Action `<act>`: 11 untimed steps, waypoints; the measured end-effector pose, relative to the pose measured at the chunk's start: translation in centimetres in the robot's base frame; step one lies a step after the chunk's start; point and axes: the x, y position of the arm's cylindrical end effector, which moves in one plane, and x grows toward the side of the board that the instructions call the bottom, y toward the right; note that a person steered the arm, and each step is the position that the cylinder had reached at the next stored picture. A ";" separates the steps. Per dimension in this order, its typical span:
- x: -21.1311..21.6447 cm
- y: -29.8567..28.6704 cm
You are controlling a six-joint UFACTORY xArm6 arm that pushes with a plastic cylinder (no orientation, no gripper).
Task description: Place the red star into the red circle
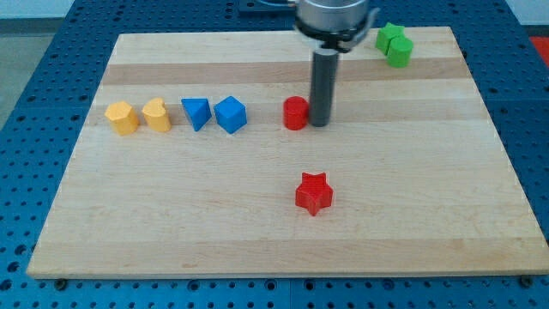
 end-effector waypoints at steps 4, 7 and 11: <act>0.6 0.6; 10.5 -11.7; 7.0 5.4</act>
